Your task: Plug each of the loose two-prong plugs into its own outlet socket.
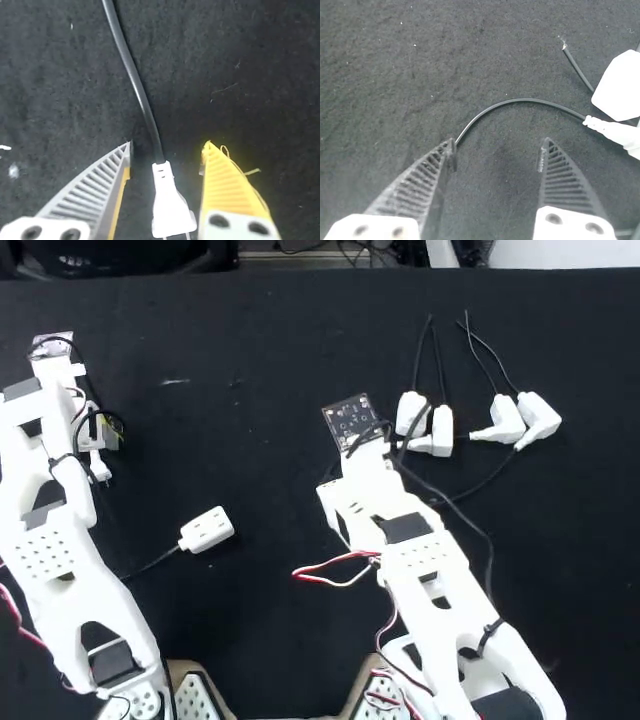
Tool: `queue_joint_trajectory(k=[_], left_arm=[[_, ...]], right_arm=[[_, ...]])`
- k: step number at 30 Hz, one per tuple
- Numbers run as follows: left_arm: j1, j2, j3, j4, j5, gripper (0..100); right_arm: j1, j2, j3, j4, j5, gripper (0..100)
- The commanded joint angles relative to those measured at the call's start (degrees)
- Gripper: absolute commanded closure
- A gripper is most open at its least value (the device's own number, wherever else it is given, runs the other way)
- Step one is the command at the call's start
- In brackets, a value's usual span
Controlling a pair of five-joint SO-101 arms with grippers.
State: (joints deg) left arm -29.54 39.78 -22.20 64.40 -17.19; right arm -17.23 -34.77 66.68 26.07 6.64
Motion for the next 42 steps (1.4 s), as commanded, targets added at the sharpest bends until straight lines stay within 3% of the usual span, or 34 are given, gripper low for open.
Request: queue_joint_trajectory(k=[1,3,11,18,23,30,36,42], left_arm=[[-0.40,1.85,-0.75,0.97,4.04,91],[-0.04,1.49,-1.45,3.69,6.15,98],[5.05,1.49,-15.08,23.65,9.67,97],[14.46,1.49,-26.77,36.57,13.63,97],[19.82,-0.88,-26.33,36.48,15.21,97],[26.86,-14.51,-15.25,36.48,15.12,97],[38.11,-30.24,-1.19,34.20,15.12,97],[52.00,-38.51,15.25,21.80,15.12,97]], right_arm=[[1.05,-2.33,-1.89,0.26,-0.44,75.4],[1.05,-2.33,-1.89,0.26,-0.44,75.4],[1.14,-2.33,-1.89,0.26,-0.44,75.4],[1.41,-3.12,-2.42,1.76,-0.44,75.4],[1.49,-11.56,-5.32,12.57,-0.44,75.4],[4.66,-28.70,-7.60,30.15,1.58,75.5],[21.01,-39.16,-4.62,34.90,11.43,75.5],[33.93,-41.89,0.13,34.90,16.35,75.5]])
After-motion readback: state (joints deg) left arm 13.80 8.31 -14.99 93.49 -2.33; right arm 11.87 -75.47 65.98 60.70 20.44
